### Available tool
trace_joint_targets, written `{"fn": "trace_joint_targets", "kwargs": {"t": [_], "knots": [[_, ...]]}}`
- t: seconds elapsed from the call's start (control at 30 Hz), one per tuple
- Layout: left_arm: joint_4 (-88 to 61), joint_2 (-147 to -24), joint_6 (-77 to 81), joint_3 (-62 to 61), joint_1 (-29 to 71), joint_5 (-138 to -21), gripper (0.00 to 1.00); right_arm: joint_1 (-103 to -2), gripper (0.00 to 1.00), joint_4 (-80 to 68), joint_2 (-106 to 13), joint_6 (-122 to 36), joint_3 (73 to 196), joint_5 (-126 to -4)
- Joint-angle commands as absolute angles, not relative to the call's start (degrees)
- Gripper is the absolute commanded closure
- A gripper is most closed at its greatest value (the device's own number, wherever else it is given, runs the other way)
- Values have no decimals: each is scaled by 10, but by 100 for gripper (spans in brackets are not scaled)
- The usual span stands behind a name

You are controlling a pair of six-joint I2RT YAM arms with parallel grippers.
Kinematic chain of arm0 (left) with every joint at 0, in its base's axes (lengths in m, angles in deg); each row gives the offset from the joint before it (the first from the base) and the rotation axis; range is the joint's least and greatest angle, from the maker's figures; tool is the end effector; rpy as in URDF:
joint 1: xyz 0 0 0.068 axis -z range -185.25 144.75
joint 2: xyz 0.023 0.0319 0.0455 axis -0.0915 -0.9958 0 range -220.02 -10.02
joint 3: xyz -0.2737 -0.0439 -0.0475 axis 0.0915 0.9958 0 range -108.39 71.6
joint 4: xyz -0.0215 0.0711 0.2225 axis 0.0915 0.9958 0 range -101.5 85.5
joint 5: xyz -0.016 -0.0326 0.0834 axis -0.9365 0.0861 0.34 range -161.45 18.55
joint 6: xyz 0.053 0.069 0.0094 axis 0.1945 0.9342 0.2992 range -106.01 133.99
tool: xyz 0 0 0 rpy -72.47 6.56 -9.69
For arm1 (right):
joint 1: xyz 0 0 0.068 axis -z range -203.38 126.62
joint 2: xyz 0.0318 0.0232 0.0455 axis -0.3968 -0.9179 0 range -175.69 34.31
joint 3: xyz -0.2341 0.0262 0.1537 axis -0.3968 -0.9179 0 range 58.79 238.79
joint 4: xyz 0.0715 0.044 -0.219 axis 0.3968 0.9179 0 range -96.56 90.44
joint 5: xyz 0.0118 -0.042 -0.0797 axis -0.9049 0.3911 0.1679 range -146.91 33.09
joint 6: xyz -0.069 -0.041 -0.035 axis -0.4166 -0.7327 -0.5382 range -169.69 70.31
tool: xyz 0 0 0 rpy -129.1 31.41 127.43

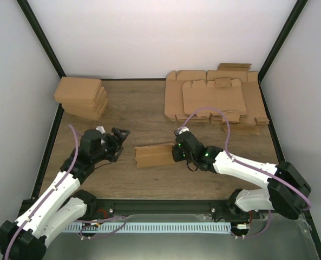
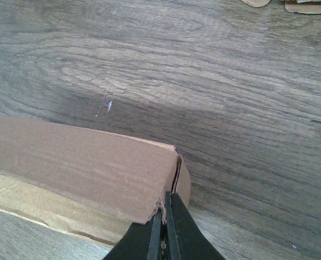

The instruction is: Fold the paper box

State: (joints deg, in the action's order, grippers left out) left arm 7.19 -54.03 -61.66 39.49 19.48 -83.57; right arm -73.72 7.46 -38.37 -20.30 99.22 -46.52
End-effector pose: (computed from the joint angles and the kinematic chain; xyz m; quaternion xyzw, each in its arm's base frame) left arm 0.1537 -0.0886 0.2409 -0.3241 0.8023 -0.4373 0.2451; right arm 0.1750 0.1892 0.2006 -0.1350 0.9150 0.1732 0.3385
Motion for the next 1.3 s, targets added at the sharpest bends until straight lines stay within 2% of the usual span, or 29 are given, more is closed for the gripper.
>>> {"fn": "trace_joint_targets", "kwargs": {"t": [0.0, 0.13, 0.23, 0.5, 0.7, 0.87, 1.1, 1.27], "knots": [[57, -539, -626, 407, 193, -841, 0, -743, 99, 113, -390, -206, 977, -476], [49, -540, -636, 422, 193, -843, 0, -743, 99, 111, -389, -205, 974, -476], [36, -541, -643, 436, 193, -846, 5, -743, 99, 110, -390, -205, 973, -476], [-20, -573, -683, 472, 193, -891, 8, -743, 99, 111, -388, -205, 972, -476], [-65, -588, -720, 509, 195, -922, 23, -743, 99, 110, -387, -204, 970, -477], [-57, -588, -712, 509, 199, -920, 28, -743, 99, 109, -389, -204, 969, -479], [-76, -586, -709, 509, 203, -930, 29, -743, 99, 109, -390, -204, 970, -480], [-74, -602, -700, 510, 209, -943, 47, -742, 99, 110, -390, -204, 968, -482]]}}
